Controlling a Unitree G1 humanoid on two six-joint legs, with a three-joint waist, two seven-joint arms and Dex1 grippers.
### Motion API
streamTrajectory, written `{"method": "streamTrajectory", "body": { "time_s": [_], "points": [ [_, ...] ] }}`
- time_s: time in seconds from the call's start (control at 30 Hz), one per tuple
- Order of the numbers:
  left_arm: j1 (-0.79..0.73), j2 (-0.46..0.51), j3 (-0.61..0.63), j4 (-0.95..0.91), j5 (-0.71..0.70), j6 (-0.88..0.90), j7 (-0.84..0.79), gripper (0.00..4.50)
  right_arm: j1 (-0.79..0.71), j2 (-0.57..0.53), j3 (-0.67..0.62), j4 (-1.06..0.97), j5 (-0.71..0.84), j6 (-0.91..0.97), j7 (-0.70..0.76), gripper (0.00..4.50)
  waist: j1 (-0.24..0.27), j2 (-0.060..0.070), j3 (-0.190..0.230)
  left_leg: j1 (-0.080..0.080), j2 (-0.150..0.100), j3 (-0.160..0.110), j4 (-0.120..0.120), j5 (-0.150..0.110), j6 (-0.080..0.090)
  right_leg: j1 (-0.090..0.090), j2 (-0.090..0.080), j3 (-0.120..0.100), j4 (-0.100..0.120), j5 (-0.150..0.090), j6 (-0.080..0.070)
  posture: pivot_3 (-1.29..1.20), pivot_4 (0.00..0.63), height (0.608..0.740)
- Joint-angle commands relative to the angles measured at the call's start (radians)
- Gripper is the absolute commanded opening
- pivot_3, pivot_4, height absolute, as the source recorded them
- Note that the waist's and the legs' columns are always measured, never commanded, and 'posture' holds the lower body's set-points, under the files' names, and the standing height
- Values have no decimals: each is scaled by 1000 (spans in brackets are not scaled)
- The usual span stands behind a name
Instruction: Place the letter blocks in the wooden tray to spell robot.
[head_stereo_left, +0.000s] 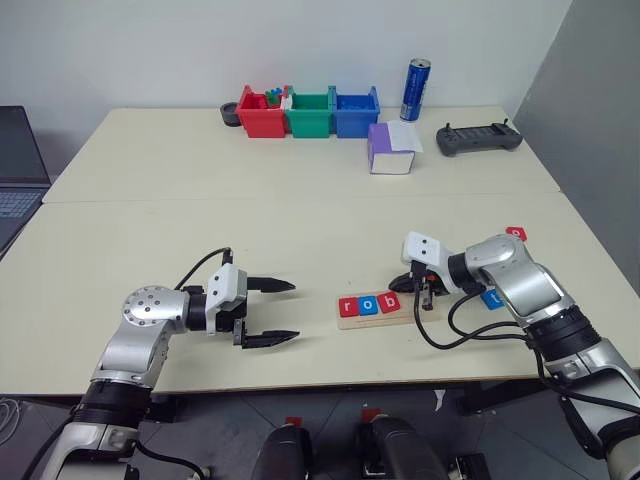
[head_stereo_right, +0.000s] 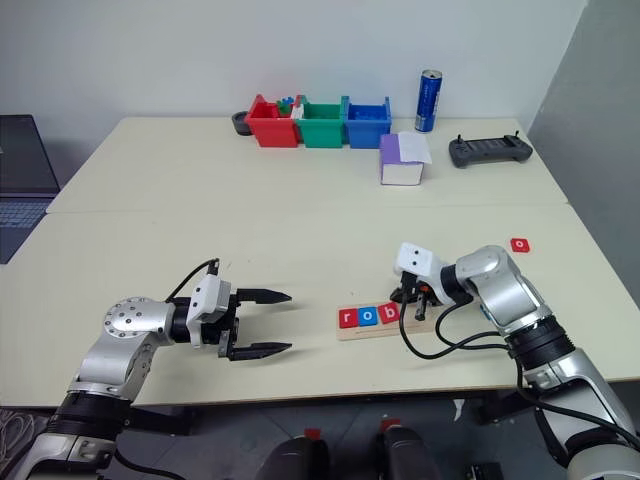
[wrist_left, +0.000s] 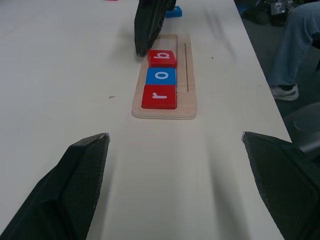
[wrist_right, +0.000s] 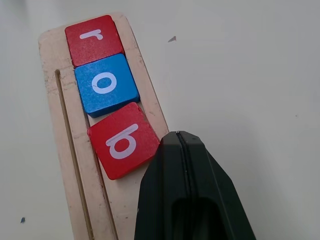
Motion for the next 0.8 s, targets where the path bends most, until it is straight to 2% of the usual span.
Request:
{"method": "streamTrajectory", "body": {
  "time_s": [0.03, 0.63, 0.8],
  "points": [
    [-11, 8, 13, -12, -6, -6, 5, 4500, -5, -7, -7, -33, 3, -11, 7, 7, 0, 0, 0, 0, 0, 0, 0, 0, 0, 0, 0, 0, 0, 0, 0, 0, 150, 740],
    [-7, 14, 16, -4, -5, -12, -3, 4500, 23, -57, 3, -103, 4, 28, 44, 7, 1, 0, 0, 0, 0, 0, 0, 0, 0, 0, 0, 0, 0, 0, 0, 0, 150, 740],
    [-5, 16, 17, -3, -6, -13, -4, 4500, 26, -109, -11, -110, 23, 23, 90, 7, 2, 0, 0, 0, 0, 0, 0, 0, 0, 0, 0, 0, 0, 0, 0, 0, 150, 740]
  ]
}}
